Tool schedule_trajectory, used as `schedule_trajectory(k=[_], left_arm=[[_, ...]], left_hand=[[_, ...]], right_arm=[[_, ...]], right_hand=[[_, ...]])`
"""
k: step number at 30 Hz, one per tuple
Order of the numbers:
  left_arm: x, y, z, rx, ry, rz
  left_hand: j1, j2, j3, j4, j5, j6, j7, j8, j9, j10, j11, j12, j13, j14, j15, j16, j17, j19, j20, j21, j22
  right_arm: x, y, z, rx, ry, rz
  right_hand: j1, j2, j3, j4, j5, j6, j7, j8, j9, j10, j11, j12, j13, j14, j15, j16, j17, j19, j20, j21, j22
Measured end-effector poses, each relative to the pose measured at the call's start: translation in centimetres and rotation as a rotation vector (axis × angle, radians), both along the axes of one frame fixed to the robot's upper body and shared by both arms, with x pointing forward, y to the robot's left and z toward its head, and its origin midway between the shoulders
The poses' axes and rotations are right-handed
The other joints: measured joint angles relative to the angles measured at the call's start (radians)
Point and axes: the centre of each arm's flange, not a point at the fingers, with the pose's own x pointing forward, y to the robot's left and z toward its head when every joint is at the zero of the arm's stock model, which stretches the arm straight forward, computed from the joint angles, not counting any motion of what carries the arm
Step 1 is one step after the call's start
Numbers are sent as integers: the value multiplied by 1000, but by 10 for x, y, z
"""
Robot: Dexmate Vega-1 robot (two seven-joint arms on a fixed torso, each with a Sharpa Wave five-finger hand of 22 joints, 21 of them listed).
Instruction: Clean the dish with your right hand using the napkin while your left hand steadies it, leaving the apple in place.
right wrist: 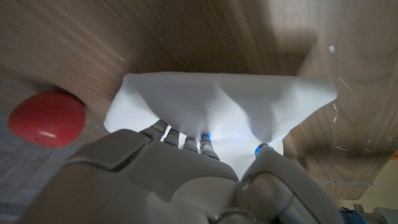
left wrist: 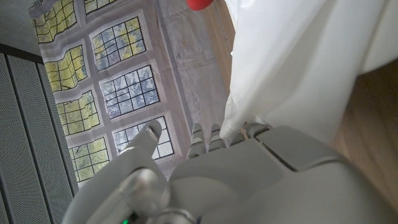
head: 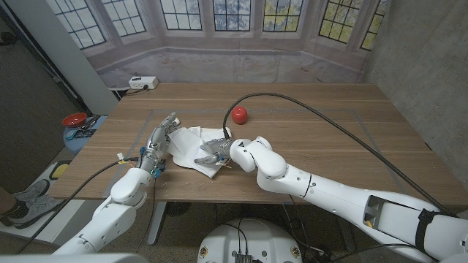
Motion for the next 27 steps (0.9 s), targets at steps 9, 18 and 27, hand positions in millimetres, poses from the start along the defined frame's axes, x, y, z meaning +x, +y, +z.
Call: schedule_trajectory(k=[9,18,27], left_arm=[[-1,2,-1,-2,0,3],[-1,3,-1,-3,1,5],[0,3,1,-3,1,6]], left_hand=[[0,0,1,7,0,0,0,0,0,0,0,0,0,0,0,0,0,0,0,0,0],[-4,4,-1,10,0,-4,-4,0,0,0,0,0,0,0,0,0,0,0,0,0,0],[-9,-1,-1,10,0,-5,-5,0,0,0,0,0,0,0,0,0,0,0,0,0,0]], right_arm=[[11,4,1,12,17,2],[19,8,5,21,22,6],[32,8,11,31,33,-1]], right_hand=[[-14,0,0,0,8,9,-9,0,0,9,-9,0,0,4,-8,0,0,4,-4,-3,-4],[-21,-8,0,0,8,5,-13,0,0,9,-9,0,0,5,-9,0,-3,0,-8,0,-5],[-30,-9,0,0,8,10,-18,0,0,11,-18,0,0,0,-14,0,-3,-2,-9,0,-5]])
